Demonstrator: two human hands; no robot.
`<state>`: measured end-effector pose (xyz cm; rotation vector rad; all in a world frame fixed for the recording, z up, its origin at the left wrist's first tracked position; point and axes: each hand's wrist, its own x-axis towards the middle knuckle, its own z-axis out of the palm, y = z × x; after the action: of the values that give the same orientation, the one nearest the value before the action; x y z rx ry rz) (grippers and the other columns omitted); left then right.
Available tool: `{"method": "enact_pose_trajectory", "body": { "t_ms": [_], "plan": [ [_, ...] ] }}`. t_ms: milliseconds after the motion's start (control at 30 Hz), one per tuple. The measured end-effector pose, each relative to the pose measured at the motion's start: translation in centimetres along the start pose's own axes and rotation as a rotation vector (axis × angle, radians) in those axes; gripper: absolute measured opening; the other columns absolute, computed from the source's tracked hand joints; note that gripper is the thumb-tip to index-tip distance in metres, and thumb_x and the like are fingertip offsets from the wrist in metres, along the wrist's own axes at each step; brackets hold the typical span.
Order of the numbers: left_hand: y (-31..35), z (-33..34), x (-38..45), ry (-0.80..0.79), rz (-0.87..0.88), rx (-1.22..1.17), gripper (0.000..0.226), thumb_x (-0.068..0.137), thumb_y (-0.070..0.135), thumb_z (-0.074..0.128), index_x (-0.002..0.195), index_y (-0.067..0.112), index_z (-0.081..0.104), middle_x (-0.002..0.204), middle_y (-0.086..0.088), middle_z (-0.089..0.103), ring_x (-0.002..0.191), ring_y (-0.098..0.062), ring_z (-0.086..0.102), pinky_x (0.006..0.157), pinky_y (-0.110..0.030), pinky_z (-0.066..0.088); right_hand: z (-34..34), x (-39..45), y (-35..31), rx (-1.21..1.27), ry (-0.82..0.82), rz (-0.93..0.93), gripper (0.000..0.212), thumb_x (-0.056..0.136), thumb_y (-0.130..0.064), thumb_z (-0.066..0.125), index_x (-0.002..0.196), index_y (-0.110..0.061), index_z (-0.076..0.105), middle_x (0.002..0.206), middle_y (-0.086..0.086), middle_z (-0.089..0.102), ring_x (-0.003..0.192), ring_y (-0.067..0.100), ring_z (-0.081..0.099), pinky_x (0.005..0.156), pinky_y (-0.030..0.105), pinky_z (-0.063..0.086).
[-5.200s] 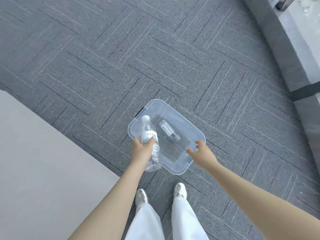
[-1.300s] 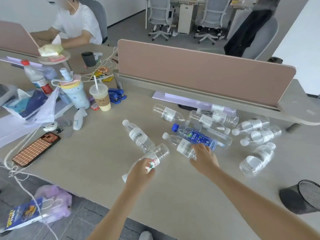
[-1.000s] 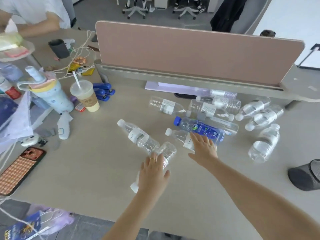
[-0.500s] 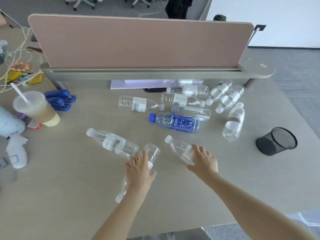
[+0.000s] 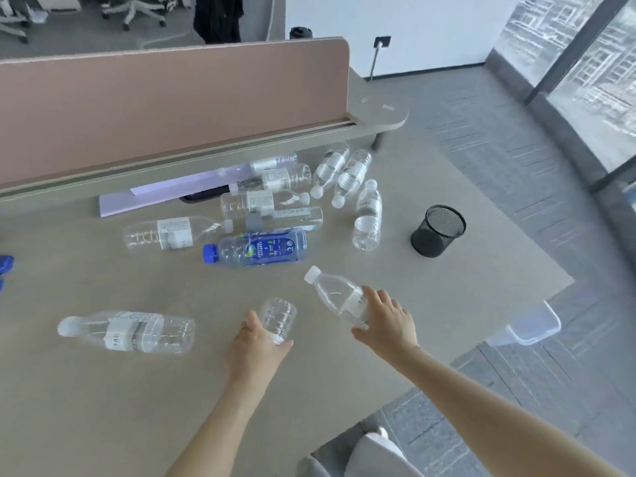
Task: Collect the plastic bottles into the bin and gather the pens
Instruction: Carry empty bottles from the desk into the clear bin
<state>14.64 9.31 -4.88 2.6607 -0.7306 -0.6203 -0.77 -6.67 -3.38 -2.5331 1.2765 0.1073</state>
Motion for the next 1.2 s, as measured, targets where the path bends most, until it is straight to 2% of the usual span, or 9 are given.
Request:
{"method": "enact_pose_trajectory", "body": {
  "t_ms": [167, 367, 467, 633, 800, 867, 967, 1033, 1200],
  "plan": [
    [7.1, 0.6, -2.3, -0.122, 0.048, -0.268, 0.059, 0.075, 0.049, 0.067, 0.095, 0.012, 0.026, 0.097, -0.010, 0.055, 0.090, -0.035, 0.056, 0.068, -0.033, 0.038, -1.7, -2.3, 4.6, 0.078, 0.053, 0.103, 0.075, 0.075, -0.040, 0.065, 0.139, -0.027, 0.028, 0.125, -0.001, 0.049, 0.114, 0.022, 0.052, 0.092, 0.032, 0.042],
    [15.8, 3.2, -6.6, -0.332, 0.193, -0.409, 0.046, 0.079, 0.043, 0.066, 0.092, 0.011, 0.036, 0.076, 0.003, 0.045, 0.066, -0.014, 0.046, 0.058, -0.029, 0.034, -4.1, -6.6, 13.4, 0.131, 0.120, 0.256, 0.076, 0.078, -0.040, 0.063, 0.142, -0.028, 0.024, 0.129, -0.002, 0.047, 0.116, 0.021, 0.050, 0.093, 0.032, 0.041],
    [21.1, 5.5, -9.3, -0.462, 0.256, -0.419, 0.046, 0.075, 0.052, 0.059, 0.095, 0.014, 0.044, 0.079, 0.007, 0.046, 0.067, -0.006, 0.045, 0.060, -0.024, 0.035, -5.6, -9.4, 18.9, 0.145, 0.165, 0.350, 0.075, 0.077, -0.041, 0.064, 0.140, -0.026, 0.026, 0.128, -0.001, 0.047, 0.116, 0.024, 0.050, 0.091, 0.036, 0.044],
    [29.1, 10.0, -14.9, -0.555, 0.337, -0.473, 0.030, 0.089, 0.043, 0.049, 0.101, 0.016, 0.052, 0.090, 0.007, 0.055, 0.078, 0.000, 0.050, 0.059, -0.022, 0.036, -8.2, -13.4, 28.4, 0.125, 0.204, 0.439, 0.074, 0.076, -0.040, 0.065, 0.138, -0.026, 0.026, 0.126, 0.000, 0.049, 0.113, 0.025, 0.051, 0.087, 0.035, 0.043],
    [36.8, 14.3, -20.2, -0.764, 0.135, -0.644, 0.039, 0.088, 0.045, 0.042, 0.085, 0.010, 0.059, 0.073, -0.008, 0.056, 0.064, -0.021, 0.055, 0.063, -0.031, 0.049, -10.8, -16.3, 37.1, 0.147, 0.267, 0.501, 0.073, 0.078, -0.040, 0.065, 0.138, -0.025, 0.027, 0.125, 0.001, 0.048, 0.114, 0.025, 0.050, 0.087, 0.036, 0.043],
    [39.4, 15.9, -22.0, -0.854, 0.049, -0.709, 0.037, 0.090, 0.044, 0.044, 0.087, 0.011, 0.062, 0.074, -0.011, 0.061, 0.061, -0.023, 0.058, 0.058, -0.028, 0.050, -11.6, -17.4, 40.3, 0.163, 0.297, 0.538, 0.072, 0.077, -0.040, 0.066, 0.137, -0.025, 0.029, 0.125, 0.001, 0.049, 0.114, 0.025, 0.050, 0.088, 0.036, 0.042],
    [42.9, 18.1, -23.9, -1.018, -0.031, -0.770, 0.046, 0.088, 0.053, 0.049, 0.099, 0.011, 0.063, 0.076, -0.014, 0.064, 0.064, -0.025, 0.060, 0.062, -0.031, 0.049, -12.8, -18.8, 44.6, 0.164, 0.338, 0.600, 0.073, 0.076, -0.040, 0.066, 0.137, -0.025, 0.030, 0.125, 0.000, 0.050, 0.116, 0.024, 0.048, 0.094, 0.034, 0.038],
    [45.0, 19.7, -24.2, -1.085, -0.057, -0.767, 0.050, 0.086, 0.056, 0.049, 0.100, 0.011, 0.063, 0.070, -0.013, 0.065, 0.063, -0.025, 0.061, 0.061, -0.033, 0.049, -13.4, -19.2, 47.0, 0.162, 0.365, 0.636, 0.075, 0.076, -0.042, 0.066, 0.139, -0.025, 0.030, 0.126, 0.000, 0.050, 0.119, 0.024, 0.045, 0.097, 0.033, 0.035],
    [49.9, 22.6, -24.0, -1.145, -0.069, -0.731, 0.037, 0.087, 0.041, 0.057, 0.099, 0.007, 0.061, 0.066, -0.013, 0.063, 0.064, -0.027, 0.059, 0.060, -0.035, 0.051, -13.8, -18.9, 51.4, 0.211, 0.370, 0.704, 0.076, 0.075, -0.044, 0.066, 0.139, -0.025, 0.029, 0.126, 0.000, 0.050, 0.120, 0.023, 0.042, 0.098, 0.033, 0.034]
  ]
}}
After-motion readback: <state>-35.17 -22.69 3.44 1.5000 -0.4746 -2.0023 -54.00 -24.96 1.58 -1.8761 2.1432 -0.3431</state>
